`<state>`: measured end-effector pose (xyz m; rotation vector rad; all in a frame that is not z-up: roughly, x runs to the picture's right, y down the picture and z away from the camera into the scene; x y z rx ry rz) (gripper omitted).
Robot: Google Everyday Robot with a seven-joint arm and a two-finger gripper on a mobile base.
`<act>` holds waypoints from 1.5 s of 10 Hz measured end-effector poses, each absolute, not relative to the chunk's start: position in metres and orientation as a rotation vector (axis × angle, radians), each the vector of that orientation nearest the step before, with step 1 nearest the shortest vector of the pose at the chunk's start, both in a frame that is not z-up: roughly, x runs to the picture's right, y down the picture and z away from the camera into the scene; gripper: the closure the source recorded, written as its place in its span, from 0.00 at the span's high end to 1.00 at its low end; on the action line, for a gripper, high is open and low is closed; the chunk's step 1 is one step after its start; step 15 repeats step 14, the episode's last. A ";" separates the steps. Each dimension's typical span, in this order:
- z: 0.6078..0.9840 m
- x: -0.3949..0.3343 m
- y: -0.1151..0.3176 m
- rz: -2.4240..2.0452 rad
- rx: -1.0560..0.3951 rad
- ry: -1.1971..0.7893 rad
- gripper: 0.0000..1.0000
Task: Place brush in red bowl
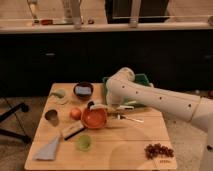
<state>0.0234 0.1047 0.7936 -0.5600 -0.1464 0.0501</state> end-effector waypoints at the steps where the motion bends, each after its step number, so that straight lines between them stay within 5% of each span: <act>1: 0.793 0.010 0.106 0.052 -0.574 -0.145 0.00; 15: 0.803 -0.026 0.118 0.226 -0.653 -0.137 0.00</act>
